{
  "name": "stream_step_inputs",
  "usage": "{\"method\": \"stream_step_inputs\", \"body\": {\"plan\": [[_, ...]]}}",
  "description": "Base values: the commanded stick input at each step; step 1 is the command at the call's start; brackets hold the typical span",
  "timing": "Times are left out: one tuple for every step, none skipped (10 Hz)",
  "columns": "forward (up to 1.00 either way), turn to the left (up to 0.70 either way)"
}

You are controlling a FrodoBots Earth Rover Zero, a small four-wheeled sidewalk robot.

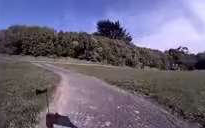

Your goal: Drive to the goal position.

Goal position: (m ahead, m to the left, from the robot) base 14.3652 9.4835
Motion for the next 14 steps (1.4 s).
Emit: {"method": "stream_step_inputs", "body": {"plan": [[0.7,0.14],[0.7,0.14],[0.7,0.14],[0.7,0.14],[0.7,0.14],[0.7,0.14],[0.7,0.1],[0.7,0.02],[0.7,0.0],[0.7,0.0],[0.7,0.0],[0.7,0.0],[0.7,0.0],[0.7,0.0]]}}
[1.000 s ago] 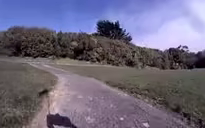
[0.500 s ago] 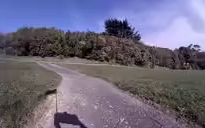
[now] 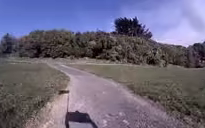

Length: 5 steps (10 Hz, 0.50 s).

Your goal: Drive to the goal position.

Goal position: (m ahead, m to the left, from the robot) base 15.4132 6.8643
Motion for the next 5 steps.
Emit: {"method": "stream_step_inputs", "body": {"plan": [[0.7,0.14],[0.7,0.14],[0.7,0.14],[0.7,0.14],[0.7,0.14]]}}
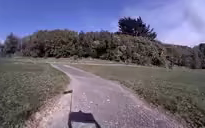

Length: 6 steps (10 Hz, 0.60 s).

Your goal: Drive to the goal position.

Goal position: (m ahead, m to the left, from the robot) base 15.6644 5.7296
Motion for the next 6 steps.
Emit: {"method": "stream_step_inputs", "body": {"plan": [[0.7,0.08],[0.7,0.0],[0.7,0.0],[0.7,0.0],[0.7,0.0],[0.7,0.0]]}}
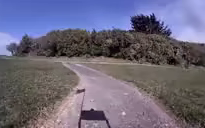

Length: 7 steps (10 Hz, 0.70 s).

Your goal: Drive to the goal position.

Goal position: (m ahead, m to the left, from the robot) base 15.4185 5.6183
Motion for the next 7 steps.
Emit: {"method": "stream_step_inputs", "body": {"plan": [[0.7,0.0],[0.7,0.0],[0.7,0.0],[0.7,0.0],[0.7,0.0],[0.7,0.0],[0.7,0.0]]}}
